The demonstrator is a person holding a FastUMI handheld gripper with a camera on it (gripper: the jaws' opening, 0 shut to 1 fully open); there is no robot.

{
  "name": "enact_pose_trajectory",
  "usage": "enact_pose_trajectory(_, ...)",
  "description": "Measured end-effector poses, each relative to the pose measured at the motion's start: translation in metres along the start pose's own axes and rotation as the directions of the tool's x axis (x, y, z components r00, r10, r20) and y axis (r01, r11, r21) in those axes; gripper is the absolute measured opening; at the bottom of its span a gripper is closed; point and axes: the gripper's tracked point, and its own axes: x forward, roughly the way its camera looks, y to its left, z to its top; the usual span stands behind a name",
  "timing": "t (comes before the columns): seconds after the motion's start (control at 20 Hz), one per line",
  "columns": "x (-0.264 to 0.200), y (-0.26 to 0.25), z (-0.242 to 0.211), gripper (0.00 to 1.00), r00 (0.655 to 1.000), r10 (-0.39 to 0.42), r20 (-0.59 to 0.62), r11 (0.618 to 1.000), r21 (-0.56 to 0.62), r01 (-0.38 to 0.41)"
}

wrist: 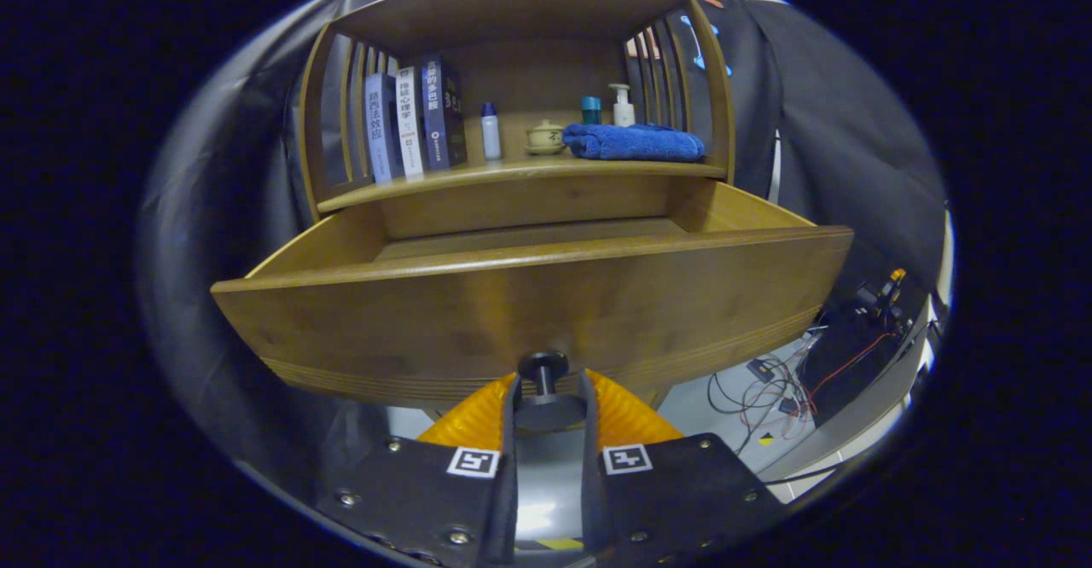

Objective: Pull open the drawer, take out the items inside it, and place them on the countertop above the cabinet.

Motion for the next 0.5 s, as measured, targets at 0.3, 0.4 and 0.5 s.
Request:
enact_pose_trajectory(0.3,-0.015,0.004,0.007,0.59,0.998,0.051,0.044,0.999,0.006,-0.051)
enact_pose_trajectory(0.4,-0.029,0.007,0.017,0.7,0.994,0.068,0.09,0.998,-0.004,-0.068)
enact_pose_trajectory(0.5,-0.046,0.003,0.04,0.75,0.985,0.06,0.163,0.998,-0.009,-0.06)
